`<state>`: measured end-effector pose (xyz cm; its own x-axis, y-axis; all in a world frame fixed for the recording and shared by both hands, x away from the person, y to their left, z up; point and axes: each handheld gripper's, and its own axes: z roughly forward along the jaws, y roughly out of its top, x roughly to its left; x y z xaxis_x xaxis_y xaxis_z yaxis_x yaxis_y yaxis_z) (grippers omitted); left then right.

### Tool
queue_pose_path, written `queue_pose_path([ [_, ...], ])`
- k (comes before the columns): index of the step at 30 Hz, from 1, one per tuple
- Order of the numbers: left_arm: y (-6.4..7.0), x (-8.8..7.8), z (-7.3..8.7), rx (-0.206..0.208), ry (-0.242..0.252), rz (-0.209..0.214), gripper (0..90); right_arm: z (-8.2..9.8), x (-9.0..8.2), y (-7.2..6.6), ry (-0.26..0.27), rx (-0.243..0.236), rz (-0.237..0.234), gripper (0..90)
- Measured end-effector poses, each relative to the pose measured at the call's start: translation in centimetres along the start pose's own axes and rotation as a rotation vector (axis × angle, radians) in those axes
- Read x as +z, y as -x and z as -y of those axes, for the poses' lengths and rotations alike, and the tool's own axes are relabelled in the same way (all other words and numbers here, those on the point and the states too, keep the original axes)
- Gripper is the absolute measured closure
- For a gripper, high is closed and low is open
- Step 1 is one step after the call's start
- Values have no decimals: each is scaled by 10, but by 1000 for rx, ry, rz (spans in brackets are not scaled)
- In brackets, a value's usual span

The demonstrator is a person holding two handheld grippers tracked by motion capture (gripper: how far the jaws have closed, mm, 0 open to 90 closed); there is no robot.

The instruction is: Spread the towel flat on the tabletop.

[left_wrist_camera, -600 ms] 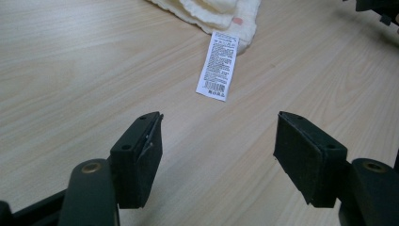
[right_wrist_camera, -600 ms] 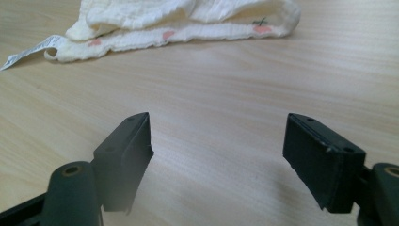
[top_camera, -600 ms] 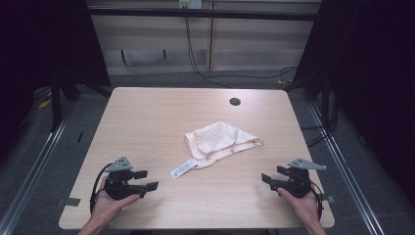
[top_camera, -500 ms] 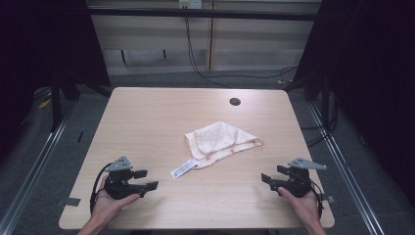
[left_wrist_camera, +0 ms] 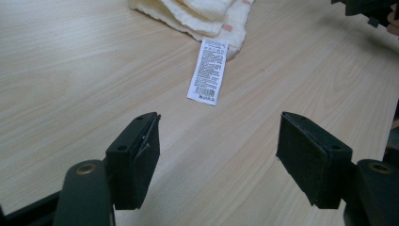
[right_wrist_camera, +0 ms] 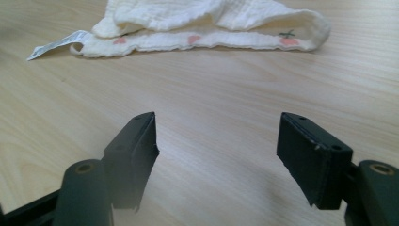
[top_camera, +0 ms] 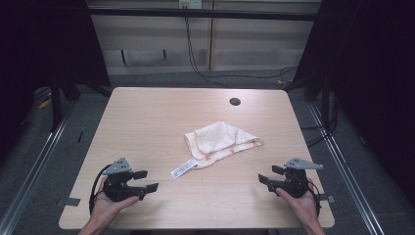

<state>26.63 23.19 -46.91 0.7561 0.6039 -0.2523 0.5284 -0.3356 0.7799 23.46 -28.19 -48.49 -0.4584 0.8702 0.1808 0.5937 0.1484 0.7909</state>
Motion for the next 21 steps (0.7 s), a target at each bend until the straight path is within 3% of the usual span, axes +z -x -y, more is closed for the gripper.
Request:
queue_pose_path([
  [4,-5,-4,2,-10,16,-13,305,-1,-2,-4,-24,-22,-73,293],
  [6,-7,-5,3,-17,24,-18,306,-1,-1,-7,-57,-10,-122,284],
  [9,-11,-4,2,-27,26,-22,307,-2,-2,-12,-51,-31,-126,305],
  [13,-13,-3,2,-30,21,-17,310,-9,1,-17,2,-34,-115,332],
  [17,-11,-3,3,-12,10,-21,314,-14,8,-22,2,-60,-162,354],
  [19,-10,-4,3,-16,15,-18,315,-16,10,-26,-17,-100,-171,368],
  [21,-8,-3,3,-16,14,-30,320,-18,14,-29,-59,-97,-203,352],
])
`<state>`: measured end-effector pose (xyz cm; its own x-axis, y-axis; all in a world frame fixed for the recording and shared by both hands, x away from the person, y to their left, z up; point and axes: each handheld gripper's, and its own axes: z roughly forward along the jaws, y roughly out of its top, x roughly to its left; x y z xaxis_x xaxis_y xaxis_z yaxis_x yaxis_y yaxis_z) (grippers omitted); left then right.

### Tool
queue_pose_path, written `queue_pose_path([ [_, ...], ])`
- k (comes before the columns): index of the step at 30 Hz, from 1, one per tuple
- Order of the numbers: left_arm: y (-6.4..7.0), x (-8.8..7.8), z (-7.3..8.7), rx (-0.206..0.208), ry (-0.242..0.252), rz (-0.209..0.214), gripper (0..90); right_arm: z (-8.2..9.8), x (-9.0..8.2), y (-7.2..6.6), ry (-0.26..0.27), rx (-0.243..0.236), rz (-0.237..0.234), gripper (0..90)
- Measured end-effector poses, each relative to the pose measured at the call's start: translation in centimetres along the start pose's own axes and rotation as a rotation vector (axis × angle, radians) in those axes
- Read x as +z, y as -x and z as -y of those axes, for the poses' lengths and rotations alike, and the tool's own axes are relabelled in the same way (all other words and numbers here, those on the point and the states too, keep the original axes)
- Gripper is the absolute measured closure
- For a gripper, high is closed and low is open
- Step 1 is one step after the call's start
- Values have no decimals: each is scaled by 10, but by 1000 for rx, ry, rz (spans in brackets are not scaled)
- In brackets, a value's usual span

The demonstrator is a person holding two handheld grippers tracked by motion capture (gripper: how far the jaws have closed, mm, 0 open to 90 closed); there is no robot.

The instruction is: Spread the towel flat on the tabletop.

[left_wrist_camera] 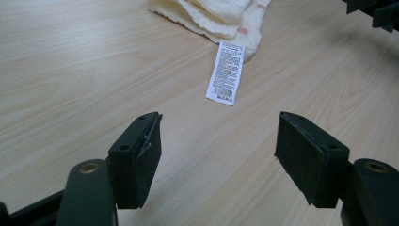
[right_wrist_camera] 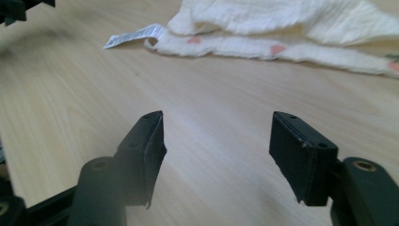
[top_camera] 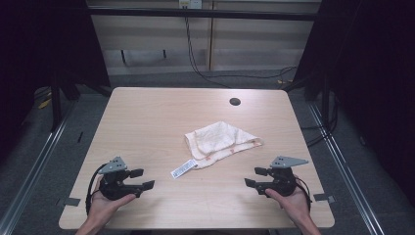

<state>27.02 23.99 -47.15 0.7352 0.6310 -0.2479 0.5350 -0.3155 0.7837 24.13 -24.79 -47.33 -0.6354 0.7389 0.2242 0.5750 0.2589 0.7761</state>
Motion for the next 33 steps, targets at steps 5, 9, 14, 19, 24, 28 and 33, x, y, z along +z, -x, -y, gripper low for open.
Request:
queue_pose_path([
  [5,3,4,-1,26,-8,4,320,-9,6,-2,-32,-40,-15,356],
  [9,5,1,-1,36,3,23,316,-22,12,0,-22,-50,-22,357],
  [14,5,0,-1,33,1,21,311,-35,21,-5,4,-56,-78,367],
  [19,6,2,-1,38,-5,27,311,-48,28,-12,7,-103,-84,380],
  [24,2,2,0,28,-12,15,318,-63,42,0,8,-119,-94,420],
  [28,-1,3,1,23,-19,15,312,-69,51,4,-20,-134,-91,410],
  [33,3,4,1,44,-25,25,310,-80,61,10,-33,-135,-89,405],
])
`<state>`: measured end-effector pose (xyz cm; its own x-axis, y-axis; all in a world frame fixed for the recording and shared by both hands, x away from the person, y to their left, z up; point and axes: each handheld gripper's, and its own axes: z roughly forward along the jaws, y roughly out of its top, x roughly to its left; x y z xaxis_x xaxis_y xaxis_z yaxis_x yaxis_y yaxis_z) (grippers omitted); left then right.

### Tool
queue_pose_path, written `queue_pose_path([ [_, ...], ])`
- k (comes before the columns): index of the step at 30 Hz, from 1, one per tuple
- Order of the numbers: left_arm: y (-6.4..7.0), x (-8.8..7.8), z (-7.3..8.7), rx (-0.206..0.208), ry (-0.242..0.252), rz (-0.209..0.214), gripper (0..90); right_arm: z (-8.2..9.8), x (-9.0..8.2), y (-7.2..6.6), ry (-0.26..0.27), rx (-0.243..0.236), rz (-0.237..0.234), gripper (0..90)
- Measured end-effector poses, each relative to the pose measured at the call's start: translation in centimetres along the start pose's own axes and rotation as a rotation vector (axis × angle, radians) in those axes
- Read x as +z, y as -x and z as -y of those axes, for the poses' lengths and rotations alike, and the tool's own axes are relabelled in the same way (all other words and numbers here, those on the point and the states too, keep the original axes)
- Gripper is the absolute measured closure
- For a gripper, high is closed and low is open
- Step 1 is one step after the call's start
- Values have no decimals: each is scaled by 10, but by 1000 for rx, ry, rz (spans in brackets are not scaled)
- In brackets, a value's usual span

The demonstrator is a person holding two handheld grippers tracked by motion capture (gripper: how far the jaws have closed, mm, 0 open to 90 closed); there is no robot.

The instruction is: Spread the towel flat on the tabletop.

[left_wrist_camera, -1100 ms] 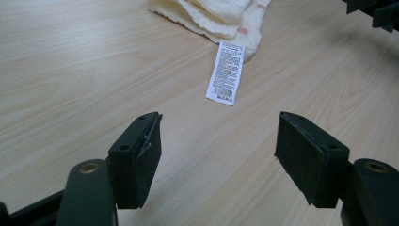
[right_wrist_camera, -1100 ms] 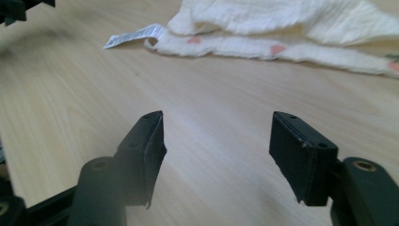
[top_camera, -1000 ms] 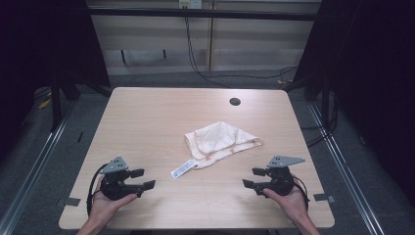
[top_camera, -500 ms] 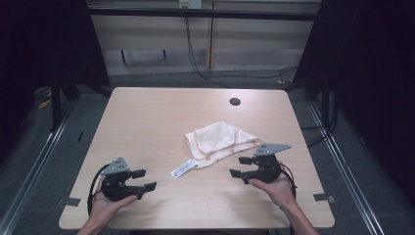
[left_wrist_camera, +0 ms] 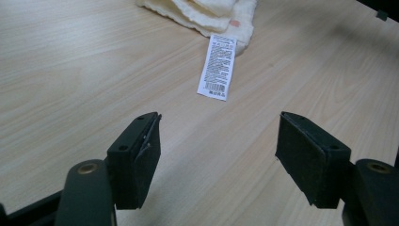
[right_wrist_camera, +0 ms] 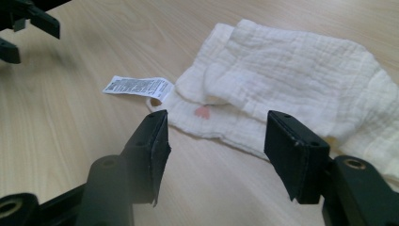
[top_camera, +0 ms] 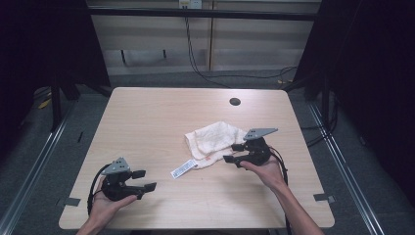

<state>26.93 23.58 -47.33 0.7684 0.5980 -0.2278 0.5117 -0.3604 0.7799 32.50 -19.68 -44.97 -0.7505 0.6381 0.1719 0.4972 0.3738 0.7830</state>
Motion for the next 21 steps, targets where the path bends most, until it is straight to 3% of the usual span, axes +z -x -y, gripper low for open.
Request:
queue_pose_path([
  [5,1,-1,0,7,8,4,320,-8,4,12,-14,25,-6,462],
  [8,0,-3,0,5,19,-1,329,-11,4,15,-12,22,20,499],
  [13,-1,-4,0,2,26,-6,332,-17,3,25,-13,32,16,488],
  [16,0,-4,0,7,20,-7,330,-22,7,31,-27,21,27,461],
  [19,0,-3,0,8,19,-3,331,-26,12,35,-29,-2,68,434],
  [21,0,-4,1,7,25,-14,339,-29,14,41,-24,13,65,424],
])
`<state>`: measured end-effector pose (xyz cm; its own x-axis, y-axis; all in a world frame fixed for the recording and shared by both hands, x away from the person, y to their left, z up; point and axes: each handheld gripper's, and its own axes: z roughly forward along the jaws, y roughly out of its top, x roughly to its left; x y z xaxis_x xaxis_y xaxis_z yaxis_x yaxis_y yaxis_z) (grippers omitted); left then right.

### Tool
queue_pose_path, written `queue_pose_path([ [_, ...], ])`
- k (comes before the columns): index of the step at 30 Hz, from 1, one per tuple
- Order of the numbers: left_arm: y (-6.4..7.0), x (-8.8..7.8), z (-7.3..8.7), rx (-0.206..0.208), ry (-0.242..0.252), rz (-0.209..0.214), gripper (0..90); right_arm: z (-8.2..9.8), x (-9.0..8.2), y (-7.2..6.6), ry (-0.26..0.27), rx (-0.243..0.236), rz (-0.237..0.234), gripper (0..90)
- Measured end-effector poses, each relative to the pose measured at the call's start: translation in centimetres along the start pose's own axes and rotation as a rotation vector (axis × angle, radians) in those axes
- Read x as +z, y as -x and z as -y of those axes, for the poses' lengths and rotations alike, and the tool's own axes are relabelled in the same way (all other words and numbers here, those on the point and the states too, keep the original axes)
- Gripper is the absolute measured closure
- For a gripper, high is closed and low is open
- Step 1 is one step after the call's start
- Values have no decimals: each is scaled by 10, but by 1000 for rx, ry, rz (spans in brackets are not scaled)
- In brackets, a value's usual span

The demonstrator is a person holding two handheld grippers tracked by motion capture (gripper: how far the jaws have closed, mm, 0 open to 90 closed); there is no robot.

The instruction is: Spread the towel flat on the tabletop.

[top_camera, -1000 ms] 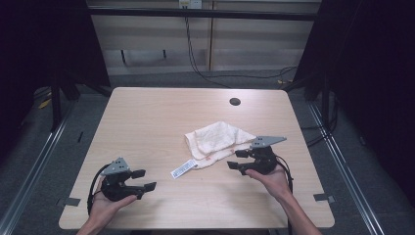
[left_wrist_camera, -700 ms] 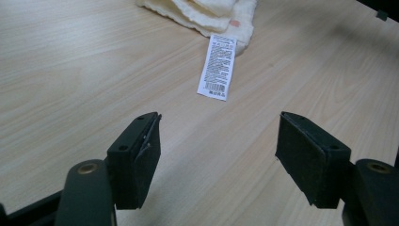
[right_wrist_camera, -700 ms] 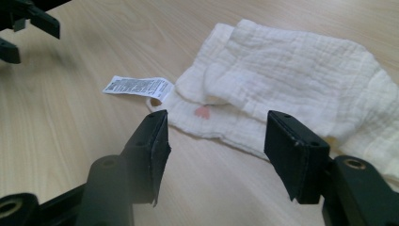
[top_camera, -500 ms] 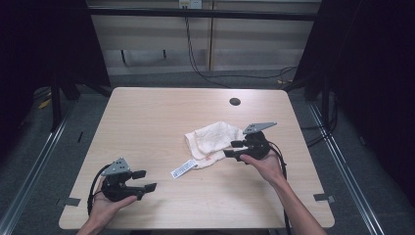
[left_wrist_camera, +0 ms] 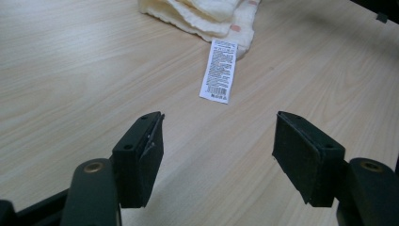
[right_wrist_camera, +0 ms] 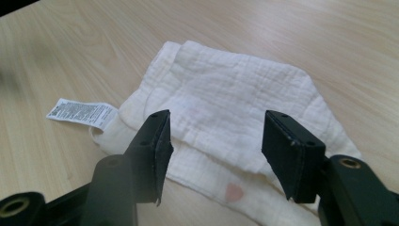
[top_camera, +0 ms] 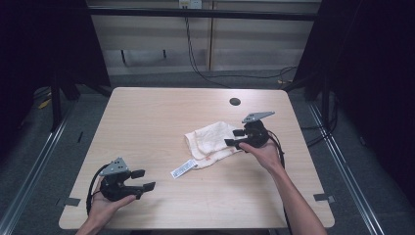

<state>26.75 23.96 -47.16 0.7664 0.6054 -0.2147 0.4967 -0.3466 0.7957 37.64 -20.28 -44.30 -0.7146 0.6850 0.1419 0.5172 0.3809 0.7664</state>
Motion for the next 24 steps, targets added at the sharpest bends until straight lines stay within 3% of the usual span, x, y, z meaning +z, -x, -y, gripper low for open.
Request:
queue_pose_path([
  [4,-1,-5,1,0,10,3,343,-1,9,10,-43,14,-13,393],
  [9,-3,-5,2,-14,19,2,339,10,25,21,-80,51,-17,356],
  [14,-3,-4,2,-24,5,20,340,15,39,20,-117,43,-21,381],
  [15,-2,-5,2,-25,5,30,340,16,40,21,-107,54,-49,412],
  [17,0,-6,2,-14,7,24,342,16,43,22,-128,42,-16,401],
  [24,-2,-6,2,-16,11,24,339,26,56,18,-133,17,-29,371],
])
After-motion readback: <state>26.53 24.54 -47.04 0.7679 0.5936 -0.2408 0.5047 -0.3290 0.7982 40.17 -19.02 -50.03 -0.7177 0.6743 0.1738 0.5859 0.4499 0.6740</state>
